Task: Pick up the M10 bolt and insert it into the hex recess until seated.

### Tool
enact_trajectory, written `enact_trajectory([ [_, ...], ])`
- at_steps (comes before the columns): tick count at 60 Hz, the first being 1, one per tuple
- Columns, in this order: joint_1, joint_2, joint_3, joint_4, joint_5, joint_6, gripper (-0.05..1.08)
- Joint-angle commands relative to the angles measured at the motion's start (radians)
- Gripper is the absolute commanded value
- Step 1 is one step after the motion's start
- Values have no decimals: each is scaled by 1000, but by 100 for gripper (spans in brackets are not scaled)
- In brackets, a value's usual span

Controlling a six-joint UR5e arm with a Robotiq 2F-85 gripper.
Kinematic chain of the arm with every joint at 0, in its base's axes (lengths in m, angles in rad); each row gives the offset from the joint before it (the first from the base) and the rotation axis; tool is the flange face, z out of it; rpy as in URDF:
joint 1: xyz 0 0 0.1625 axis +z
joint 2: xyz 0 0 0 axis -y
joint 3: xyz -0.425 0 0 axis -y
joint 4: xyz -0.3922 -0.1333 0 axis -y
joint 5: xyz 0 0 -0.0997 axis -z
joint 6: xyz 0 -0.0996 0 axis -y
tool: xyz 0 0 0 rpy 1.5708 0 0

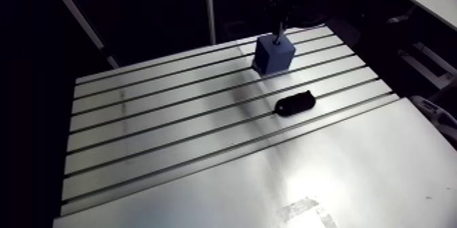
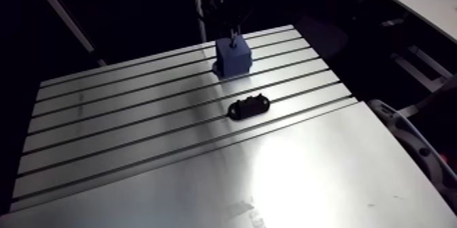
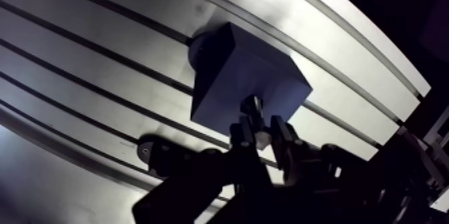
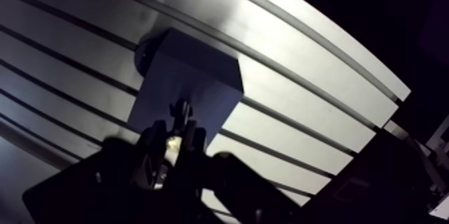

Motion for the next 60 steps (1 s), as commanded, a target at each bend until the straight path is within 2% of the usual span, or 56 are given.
enact_trajectory([
  [1, 0, -1, -3, 2, 0, -1, 107],
  [60, -1, -1, 5, 0, 0, -1, 107],
])
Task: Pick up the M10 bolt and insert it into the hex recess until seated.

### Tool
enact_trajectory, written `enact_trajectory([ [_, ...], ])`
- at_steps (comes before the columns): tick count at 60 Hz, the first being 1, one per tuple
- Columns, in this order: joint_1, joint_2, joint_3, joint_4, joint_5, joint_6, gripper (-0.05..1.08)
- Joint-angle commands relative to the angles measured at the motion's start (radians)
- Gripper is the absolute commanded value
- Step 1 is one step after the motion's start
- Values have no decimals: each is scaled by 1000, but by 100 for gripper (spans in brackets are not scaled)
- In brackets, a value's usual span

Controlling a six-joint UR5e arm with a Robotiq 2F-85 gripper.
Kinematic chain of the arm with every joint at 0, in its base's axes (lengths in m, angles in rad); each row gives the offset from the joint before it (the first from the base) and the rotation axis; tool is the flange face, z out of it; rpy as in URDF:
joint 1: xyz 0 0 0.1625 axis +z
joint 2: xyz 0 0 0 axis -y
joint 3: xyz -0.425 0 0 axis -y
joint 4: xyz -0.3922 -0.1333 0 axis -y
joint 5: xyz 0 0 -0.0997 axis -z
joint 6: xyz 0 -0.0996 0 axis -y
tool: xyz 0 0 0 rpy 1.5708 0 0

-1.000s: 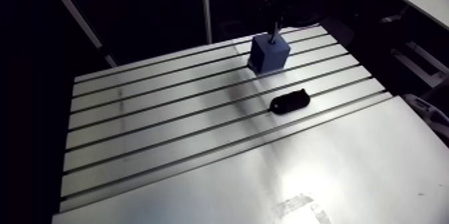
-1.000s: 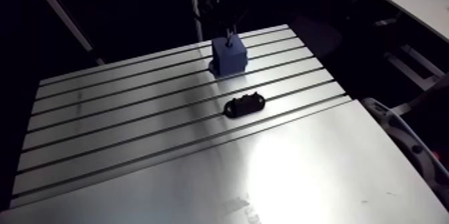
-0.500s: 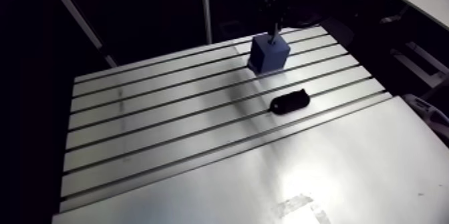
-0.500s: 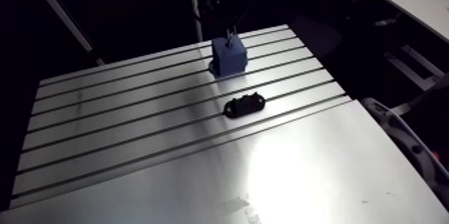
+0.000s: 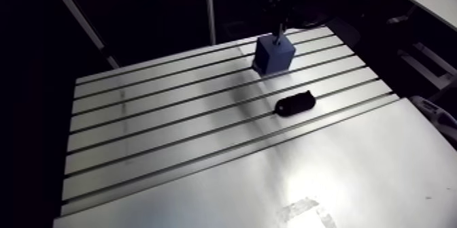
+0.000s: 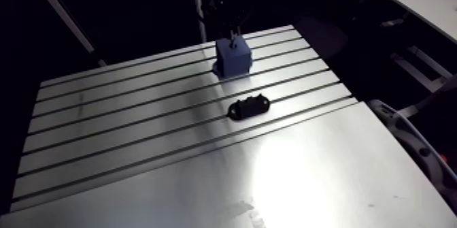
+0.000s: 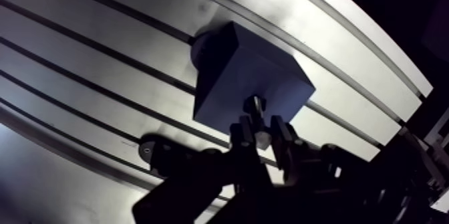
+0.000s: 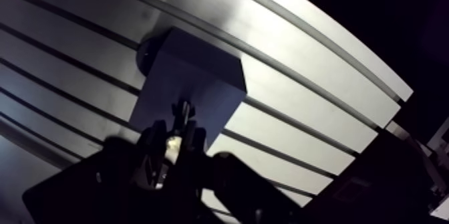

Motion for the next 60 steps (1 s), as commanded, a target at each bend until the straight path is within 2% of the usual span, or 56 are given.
enact_trajectory([
  [1, -2, 0, 1, -2, -1, 0, 107],
  [60, -3, 2, 4, -5, 5, 2, 107],
])
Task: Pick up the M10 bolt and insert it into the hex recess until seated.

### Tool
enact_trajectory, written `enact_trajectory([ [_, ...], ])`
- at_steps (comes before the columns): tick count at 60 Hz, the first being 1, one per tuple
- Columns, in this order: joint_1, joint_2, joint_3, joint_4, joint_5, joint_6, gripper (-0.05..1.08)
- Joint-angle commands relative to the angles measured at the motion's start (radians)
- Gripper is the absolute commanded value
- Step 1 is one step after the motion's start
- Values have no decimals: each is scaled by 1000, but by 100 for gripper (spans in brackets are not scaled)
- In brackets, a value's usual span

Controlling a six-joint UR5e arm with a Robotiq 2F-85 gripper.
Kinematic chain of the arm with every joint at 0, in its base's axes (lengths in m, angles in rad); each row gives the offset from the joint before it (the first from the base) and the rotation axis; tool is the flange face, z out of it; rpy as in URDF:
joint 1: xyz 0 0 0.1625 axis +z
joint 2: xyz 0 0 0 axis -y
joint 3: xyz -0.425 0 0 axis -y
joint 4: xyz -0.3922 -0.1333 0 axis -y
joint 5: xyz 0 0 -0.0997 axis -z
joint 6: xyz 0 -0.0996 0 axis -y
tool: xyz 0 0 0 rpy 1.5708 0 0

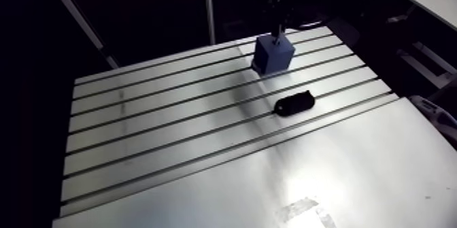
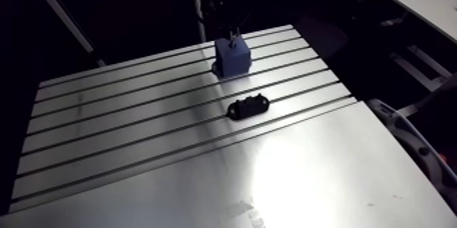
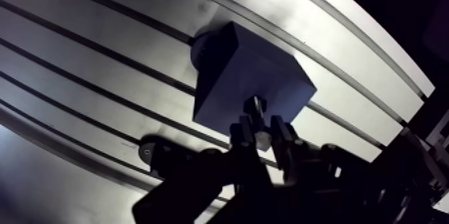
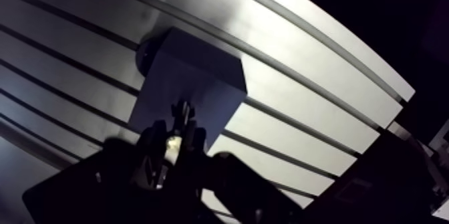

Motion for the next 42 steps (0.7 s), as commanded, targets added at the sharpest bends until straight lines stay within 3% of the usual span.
enact_trajectory([
  [1, 0, 0, 0, 0, 0, 0, 107],
  [28, 0, 11, 0, -5, -2, 3, 107],
  [39, 2, 12, 4, -44, 4, 7, 86],
  [40, 3, 12, 6, -48, 7, 6, 73],
  [41, 3, 12, 6, -48, 7, 6, 73],
  [42, 2, 12, 9, -50, 10, 10, 50],
])
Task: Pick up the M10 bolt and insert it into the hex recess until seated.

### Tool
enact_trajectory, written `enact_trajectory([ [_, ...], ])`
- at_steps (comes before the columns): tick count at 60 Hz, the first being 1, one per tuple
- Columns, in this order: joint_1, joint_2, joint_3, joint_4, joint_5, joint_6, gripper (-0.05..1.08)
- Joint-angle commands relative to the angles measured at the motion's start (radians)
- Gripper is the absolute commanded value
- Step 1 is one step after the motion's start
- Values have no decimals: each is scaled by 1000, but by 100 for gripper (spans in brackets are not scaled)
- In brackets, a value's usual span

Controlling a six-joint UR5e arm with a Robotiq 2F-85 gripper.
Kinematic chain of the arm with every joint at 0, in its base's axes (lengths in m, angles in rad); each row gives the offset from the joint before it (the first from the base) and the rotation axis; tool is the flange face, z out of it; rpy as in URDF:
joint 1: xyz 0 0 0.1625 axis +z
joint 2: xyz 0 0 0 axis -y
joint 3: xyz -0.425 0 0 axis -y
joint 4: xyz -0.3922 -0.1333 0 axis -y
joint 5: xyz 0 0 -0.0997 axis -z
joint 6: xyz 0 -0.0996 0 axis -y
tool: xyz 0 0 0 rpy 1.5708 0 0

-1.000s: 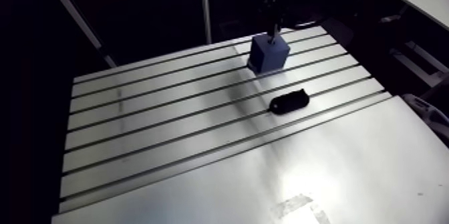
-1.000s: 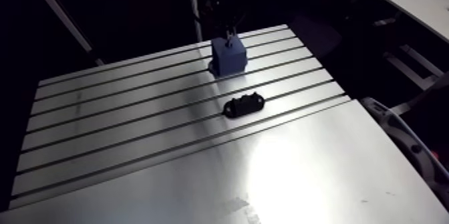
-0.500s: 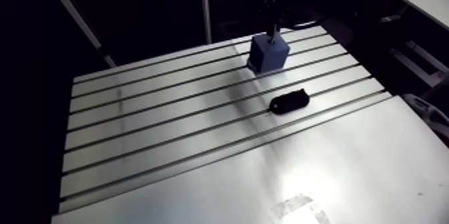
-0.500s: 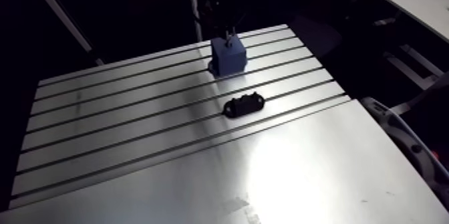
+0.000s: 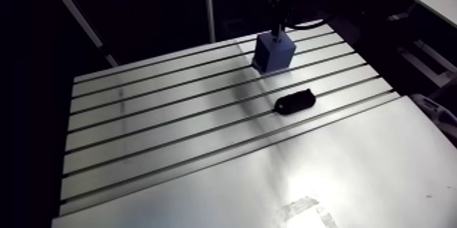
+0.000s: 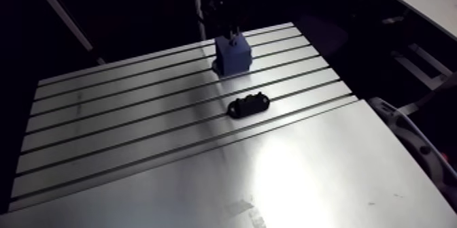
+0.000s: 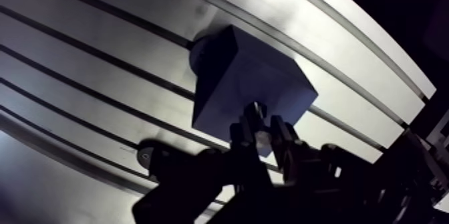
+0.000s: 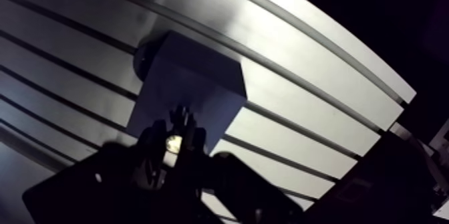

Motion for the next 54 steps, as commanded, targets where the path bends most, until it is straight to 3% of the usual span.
enact_trajectory([
  [1, 1, 2, 7, -36, 10, 4, 50],
  [2, 1, 2, 9, -41, 14, 6, 32],
  [6, 1, 2, 13, -63, 29, 6, 19],
  [7, 1, 1, 15, -80, 36, 8, 6],
  [9, 0, 1, 15, -99, 43, 8, 1],
  [19, -2, -1, 10, -136, 50, 20, 0],
  [54, -13, -23, 16, -175, 46, 194, 1],
])
